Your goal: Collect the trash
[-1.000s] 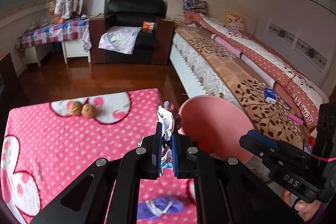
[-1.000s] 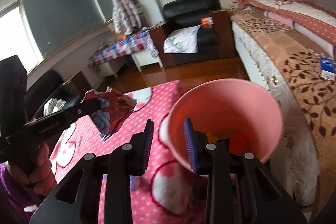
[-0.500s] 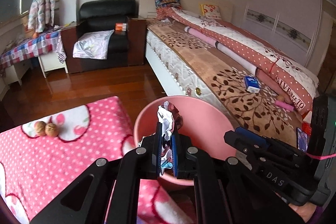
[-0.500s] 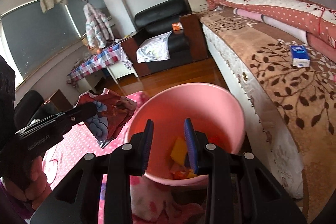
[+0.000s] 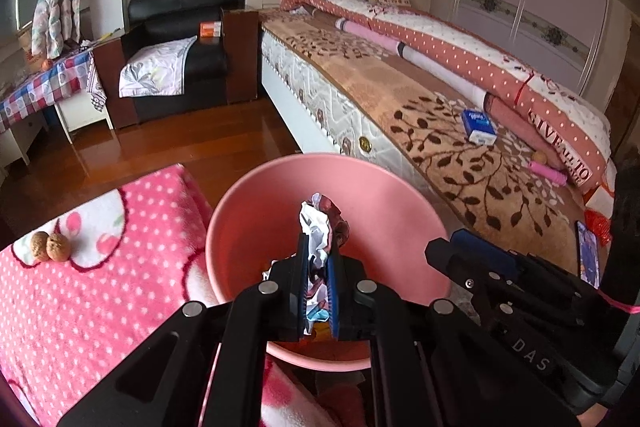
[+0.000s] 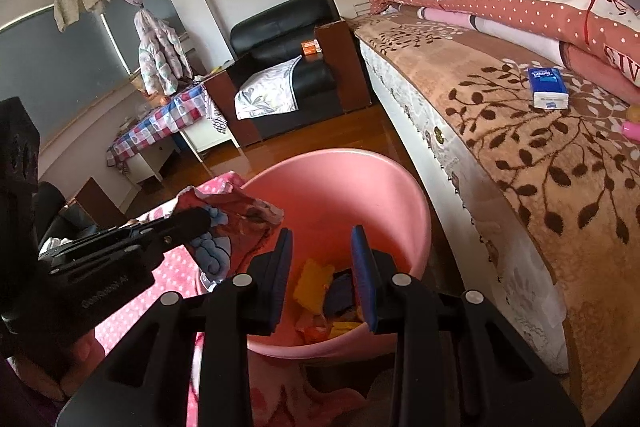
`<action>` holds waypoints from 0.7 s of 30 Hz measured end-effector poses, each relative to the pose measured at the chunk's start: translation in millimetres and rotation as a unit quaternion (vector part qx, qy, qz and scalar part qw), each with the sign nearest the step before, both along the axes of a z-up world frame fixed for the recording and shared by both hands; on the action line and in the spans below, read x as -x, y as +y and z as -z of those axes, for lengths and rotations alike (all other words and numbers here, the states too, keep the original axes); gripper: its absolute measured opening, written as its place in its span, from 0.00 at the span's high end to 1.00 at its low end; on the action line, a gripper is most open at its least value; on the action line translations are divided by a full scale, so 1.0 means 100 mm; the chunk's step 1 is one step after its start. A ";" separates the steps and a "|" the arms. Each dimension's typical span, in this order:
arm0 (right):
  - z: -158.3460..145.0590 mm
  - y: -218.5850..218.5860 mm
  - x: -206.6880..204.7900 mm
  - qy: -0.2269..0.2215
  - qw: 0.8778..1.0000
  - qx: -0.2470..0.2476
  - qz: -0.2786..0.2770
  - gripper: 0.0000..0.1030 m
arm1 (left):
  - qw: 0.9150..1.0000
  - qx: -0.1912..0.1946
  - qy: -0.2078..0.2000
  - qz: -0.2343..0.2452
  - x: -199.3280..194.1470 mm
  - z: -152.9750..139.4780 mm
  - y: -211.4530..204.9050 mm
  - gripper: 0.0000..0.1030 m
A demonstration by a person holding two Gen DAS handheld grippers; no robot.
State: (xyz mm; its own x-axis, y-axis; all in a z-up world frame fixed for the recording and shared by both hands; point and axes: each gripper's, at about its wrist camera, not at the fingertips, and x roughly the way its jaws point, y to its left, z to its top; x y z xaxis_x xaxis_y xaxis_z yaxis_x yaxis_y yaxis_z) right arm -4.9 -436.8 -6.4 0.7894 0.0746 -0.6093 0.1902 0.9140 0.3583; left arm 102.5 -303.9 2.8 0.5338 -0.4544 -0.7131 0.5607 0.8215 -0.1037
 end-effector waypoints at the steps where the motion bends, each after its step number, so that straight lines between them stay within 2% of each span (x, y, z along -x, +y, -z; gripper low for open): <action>1: 0.02 -0.01 0.00 0.003 1.000 -0.002 0.001 0.70 | 1.000 -0.002 0.003 0.000 -0.02 0.03 -0.01 0.93; 6: 0.10 -0.05 0.00 0.011 1.000 -0.011 0.004 0.70 | 1.000 -0.005 0.016 -0.001 -0.08 0.11 -0.04 0.93; 10: 0.12 -0.02 0.02 0.013 1.000 -0.026 -0.006 0.70 | 1.000 -0.008 0.005 0.007 -0.09 0.09 -0.03 0.93; 16: 0.08 0.13 0.12 0.007 0.998 -0.046 -0.047 0.70 | 0.999 0.007 -0.033 0.013 -0.15 -0.24 0.11 0.93; 21: 0.14 0.42 0.11 0.028 0.987 -0.103 -0.121 0.70 | 0.998 0.022 -0.054 0.004 -0.25 -0.56 0.31 0.93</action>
